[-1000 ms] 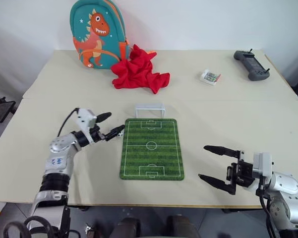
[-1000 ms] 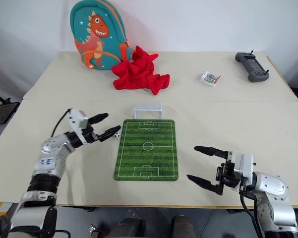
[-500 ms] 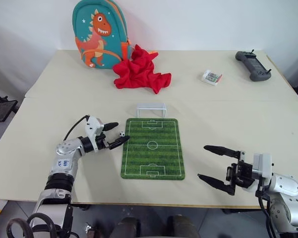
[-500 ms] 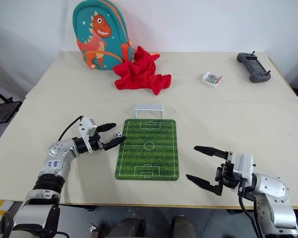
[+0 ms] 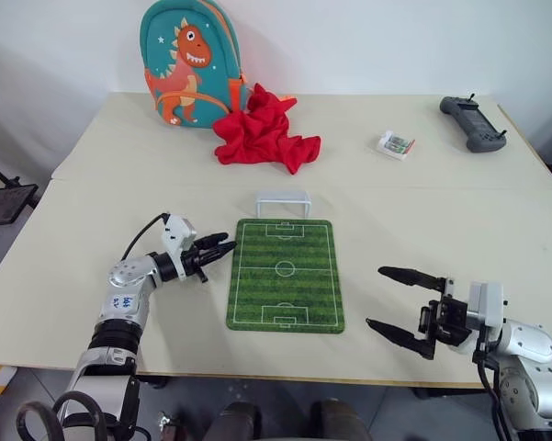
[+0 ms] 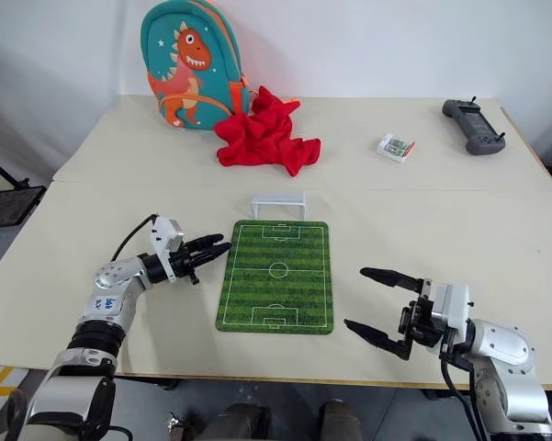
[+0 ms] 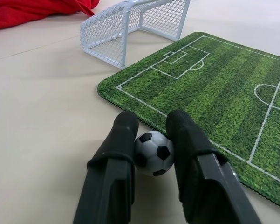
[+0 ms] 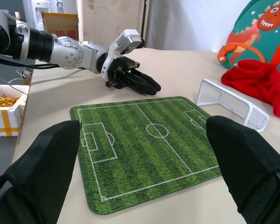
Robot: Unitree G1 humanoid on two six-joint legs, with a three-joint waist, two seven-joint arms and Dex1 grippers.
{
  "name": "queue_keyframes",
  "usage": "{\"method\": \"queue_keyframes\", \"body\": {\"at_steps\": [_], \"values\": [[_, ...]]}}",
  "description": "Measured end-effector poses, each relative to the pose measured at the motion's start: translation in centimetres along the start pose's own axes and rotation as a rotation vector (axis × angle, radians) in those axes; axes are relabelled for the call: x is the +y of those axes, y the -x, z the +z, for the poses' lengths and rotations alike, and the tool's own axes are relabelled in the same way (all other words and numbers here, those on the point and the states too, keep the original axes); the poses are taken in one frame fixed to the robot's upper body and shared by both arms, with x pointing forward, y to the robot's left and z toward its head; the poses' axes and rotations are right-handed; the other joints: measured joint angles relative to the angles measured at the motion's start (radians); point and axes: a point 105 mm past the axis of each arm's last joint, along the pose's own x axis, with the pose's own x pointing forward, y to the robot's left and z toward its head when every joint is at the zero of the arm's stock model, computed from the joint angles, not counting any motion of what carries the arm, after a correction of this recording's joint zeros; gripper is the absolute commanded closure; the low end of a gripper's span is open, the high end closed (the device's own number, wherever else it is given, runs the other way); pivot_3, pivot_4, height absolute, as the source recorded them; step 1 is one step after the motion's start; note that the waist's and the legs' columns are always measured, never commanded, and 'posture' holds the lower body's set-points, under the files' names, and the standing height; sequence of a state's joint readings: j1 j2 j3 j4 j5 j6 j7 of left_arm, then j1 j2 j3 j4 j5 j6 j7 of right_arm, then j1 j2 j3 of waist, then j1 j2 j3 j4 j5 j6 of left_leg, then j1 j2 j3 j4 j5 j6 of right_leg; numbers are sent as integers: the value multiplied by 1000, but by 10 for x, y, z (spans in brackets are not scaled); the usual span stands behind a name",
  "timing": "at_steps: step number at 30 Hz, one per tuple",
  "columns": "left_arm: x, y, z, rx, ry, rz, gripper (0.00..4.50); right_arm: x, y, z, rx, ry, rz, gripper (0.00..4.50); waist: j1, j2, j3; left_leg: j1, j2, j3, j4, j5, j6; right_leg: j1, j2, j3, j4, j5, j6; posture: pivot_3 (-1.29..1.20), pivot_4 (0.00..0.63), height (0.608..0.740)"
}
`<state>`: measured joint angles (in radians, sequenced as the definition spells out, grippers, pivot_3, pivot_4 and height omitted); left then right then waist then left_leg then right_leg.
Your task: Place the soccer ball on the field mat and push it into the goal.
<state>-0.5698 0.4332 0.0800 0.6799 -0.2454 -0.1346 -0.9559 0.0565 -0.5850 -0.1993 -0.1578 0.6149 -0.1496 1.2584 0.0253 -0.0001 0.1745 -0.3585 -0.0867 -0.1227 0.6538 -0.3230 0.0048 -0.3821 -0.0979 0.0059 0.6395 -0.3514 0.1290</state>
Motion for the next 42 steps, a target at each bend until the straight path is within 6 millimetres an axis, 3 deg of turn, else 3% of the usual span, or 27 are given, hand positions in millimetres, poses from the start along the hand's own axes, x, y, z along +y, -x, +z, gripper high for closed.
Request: {"method": "queue_keyframes", "body": {"at_steps": [7,9,11,14,17,22,27,42], "values": [[-2,7,2,-38,14,-19,3654,-3,-5,4,-15,18,8,0,-3,0,0,0,0,0,0,0,0,-1,0,0,0,0,0,0,150,740],[-11,9,12,-78,4,-83,3654,-4,-5,6,-20,24,18,0,-5,-1,0,-2,1,0,0,0,0,-2,0,0,0,0,0,0,150,740],[-29,14,34,-98,-76,-224,3654,-5,-2,10,-17,11,42,0,-4,-1,1,-7,2,-1,2,0,0,-6,0,2,1,0,0,0,150,740],[-78,23,55,-6,-230,-538,3654,2,19,17,80,-29,168,0,0,2,-1,-12,1,-1,4,0,0,-9,-1,2,2,0,0,0,150,740],[-112,18,48,31,-214,-669,3654,4,26,24,103,-19,221,0,1,2,-1,-12,1,-2,5,-1,1,-7,0,1,-1,0,0,0,150,740],[-147,-7,22,71,-192,-691,3654,5,35,16,136,-48,215,0,2,1,0,-13,0,-1,6,0,1,-8,0,2,1,0,0,0,150,740],[-153,-22,19,66,-219,-631,3654,10,35,15,141,-63,205,0,2,1,0,-12,0,-1,6,0,0,-9,0,2,3,0,0,0,150,740],[-148,-23,18,69,-258,-596,3654,13,31,14,130,-68,166,0,2,1,0,-12,0,0,8,0,1,-9,0,2,4,0,0,0,150,740]]}}
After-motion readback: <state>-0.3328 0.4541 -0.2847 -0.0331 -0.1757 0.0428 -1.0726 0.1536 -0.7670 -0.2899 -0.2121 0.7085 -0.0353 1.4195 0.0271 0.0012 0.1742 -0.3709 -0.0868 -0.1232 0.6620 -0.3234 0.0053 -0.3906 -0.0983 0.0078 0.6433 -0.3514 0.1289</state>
